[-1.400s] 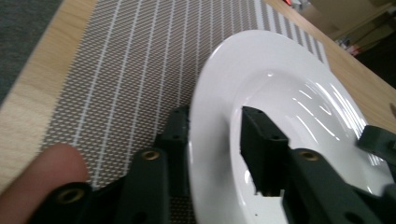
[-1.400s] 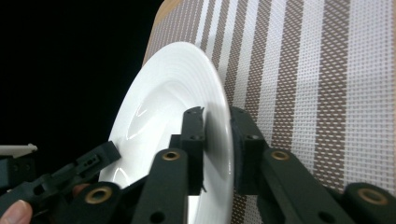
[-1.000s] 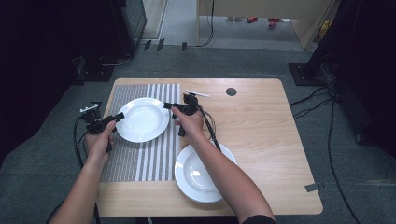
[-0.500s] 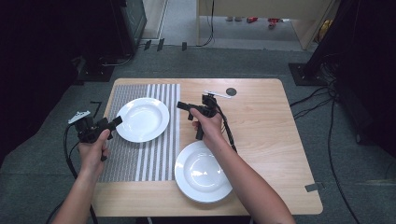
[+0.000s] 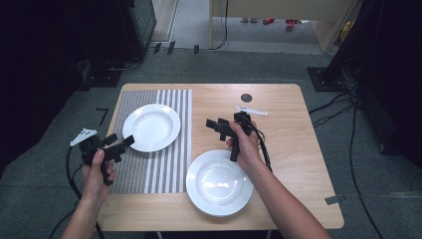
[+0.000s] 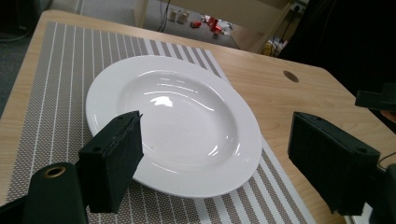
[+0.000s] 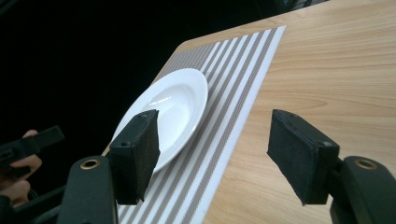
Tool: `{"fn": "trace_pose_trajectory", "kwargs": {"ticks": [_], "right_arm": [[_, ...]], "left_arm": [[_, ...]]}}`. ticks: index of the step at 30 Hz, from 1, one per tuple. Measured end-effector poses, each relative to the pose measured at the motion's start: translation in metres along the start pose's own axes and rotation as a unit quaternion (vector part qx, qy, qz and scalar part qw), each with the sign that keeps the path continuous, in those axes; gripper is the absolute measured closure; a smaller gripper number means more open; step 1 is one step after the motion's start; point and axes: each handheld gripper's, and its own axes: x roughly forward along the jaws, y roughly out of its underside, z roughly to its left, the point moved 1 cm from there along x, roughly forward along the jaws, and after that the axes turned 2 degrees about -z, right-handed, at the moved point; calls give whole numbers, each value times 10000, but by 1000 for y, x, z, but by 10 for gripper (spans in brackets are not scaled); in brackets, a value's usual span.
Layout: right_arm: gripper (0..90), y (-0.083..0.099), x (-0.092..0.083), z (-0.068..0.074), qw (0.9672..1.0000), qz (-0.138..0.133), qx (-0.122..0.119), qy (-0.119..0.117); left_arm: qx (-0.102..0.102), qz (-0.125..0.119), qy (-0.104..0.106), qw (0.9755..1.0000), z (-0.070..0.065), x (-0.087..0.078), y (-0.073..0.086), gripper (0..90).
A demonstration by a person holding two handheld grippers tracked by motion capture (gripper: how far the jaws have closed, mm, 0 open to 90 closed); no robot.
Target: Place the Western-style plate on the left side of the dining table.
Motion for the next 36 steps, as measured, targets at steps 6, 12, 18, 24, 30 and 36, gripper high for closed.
{"fn": "trace_pose_trajectory", "kwargs": {"ticks": [6, 12, 18, 24, 30, 36], "right_arm": [[332, 3, -29, -3, 9999, -45, -164, 7], [324, 7, -58, -8, 9996, -128, -251, 77], [305, 17, -82, -16, 9984, -224, -489, 161], [305, 30, -104, -26, 9984, -221, -465, 221], [304, 40, -127, -35, 9981, -315, -444, 289], [305, 50, -148, -46, 9974, -396, -445, 407]], "left_arm": [[-15, -45, 28, 10000, -7, -11, 6, 183], [162, -37, -172, 9997, -11, -19, 19, 183], [349, -27, -315, 9989, -17, -28, 33, 183], [434, 3, -370, 9984, -16, -36, 45, 180], [596, 76, -498, 9970, -15, -39, 57, 177], [667, 195, -957, 9930, -1, -40, 76, 177]]}}
